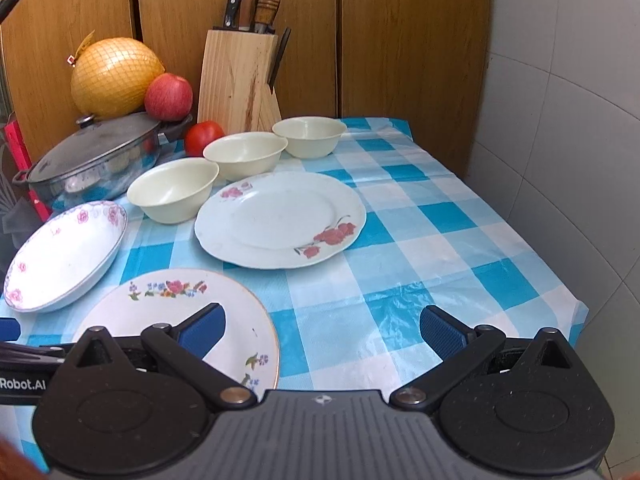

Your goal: Organize plates and bowls

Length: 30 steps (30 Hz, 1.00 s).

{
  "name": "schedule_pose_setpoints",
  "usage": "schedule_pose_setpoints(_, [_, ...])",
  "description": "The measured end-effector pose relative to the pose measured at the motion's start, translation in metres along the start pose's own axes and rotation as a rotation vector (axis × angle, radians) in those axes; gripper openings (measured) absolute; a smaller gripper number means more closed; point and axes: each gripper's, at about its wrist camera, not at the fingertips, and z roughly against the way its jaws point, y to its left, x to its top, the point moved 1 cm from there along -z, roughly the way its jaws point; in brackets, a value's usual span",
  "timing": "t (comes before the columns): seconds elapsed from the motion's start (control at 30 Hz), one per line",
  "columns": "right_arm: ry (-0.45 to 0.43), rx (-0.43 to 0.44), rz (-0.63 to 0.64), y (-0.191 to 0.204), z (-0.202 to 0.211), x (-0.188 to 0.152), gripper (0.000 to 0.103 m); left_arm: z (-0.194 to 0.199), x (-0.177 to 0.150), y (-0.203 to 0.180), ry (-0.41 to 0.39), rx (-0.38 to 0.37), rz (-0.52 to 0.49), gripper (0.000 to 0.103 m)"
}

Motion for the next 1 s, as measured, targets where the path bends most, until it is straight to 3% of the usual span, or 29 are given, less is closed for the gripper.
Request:
schedule_pose_setpoints(0.3, [0.100, 0.066, -0.014, -0.002, -0.017, -0.009, 0.101, -0.010, -0.008, 0.000, 0.058, -0.023, -0.019, 0.103])
schedule_pose_setpoints(0.37, [0.116, 0.089, -0.025, -0.003, -0.020, -0.010, 0.094, -0.013, -0.008, -0.002, 0.067, -0.033, -0.025, 0.103])
schedule_pose_setpoints(0.5, [0.148, 0.132, -0.063, -0.005, -0.025, -0.010, 0.090, -0.019, -0.006, -0.007, 0.093, -0.070, -0.025, 0.103])
schedule_pose_setpoints(0.6, [0.184, 0.166, -0.102, -0.009, -0.031, -0.010, 0.082, -0.025, -0.004, -0.010, 0.123, -0.122, -0.021, 0.102])
schedule_pose_setpoints(1.0, [0.220, 0.246, -0.103, -0.017, -0.039, 0.002, 0.046, -0.036, 0.006, -0.024, 0.129, -0.126, -0.035, 0.097])
